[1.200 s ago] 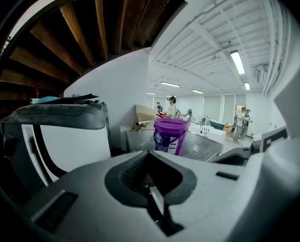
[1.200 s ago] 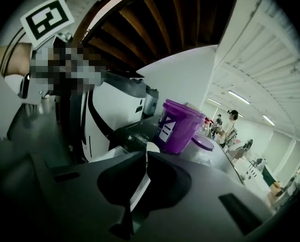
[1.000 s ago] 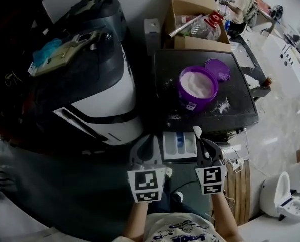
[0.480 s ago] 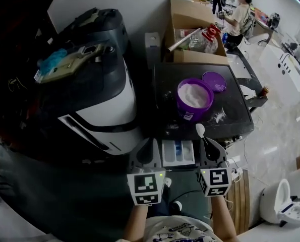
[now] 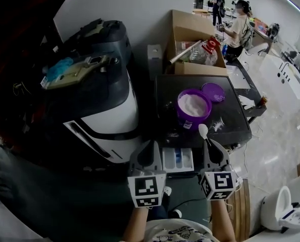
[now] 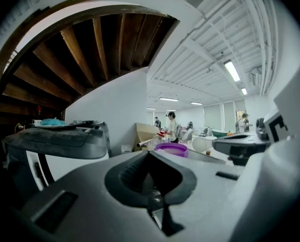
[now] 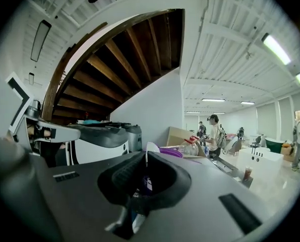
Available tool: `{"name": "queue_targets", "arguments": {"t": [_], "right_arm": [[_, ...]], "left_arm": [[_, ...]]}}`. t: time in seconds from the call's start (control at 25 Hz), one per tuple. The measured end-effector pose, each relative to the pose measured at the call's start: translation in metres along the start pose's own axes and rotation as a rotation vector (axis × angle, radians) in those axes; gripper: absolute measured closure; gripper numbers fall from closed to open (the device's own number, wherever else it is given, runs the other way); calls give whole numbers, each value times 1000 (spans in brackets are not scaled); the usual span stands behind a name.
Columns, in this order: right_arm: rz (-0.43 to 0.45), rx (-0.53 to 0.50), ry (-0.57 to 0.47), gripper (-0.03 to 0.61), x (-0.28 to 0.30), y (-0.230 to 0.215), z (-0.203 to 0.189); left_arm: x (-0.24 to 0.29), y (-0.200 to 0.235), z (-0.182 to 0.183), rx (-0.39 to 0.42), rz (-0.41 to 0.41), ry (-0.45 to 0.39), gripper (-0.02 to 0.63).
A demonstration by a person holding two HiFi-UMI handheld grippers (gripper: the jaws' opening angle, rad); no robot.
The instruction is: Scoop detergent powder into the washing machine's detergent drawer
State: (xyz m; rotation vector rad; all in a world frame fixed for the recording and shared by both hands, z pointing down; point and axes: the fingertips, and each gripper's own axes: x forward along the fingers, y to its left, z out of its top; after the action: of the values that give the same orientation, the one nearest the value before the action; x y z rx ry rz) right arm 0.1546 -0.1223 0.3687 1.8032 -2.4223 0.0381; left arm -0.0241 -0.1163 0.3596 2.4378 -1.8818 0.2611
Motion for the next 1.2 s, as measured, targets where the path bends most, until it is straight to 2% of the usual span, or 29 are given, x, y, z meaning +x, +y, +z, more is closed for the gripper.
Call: {"name": "queue_targets", "arguments": {"t": [0.64,1.2], "right_arm": [[-17,30,-94,558,-6,-4,35],[-14,49,-118,558,-6,-3,44]], "left_arm": [[-6,4,23,9,15,-55,609],[-7,6,27,19,22,-64,609]]}}
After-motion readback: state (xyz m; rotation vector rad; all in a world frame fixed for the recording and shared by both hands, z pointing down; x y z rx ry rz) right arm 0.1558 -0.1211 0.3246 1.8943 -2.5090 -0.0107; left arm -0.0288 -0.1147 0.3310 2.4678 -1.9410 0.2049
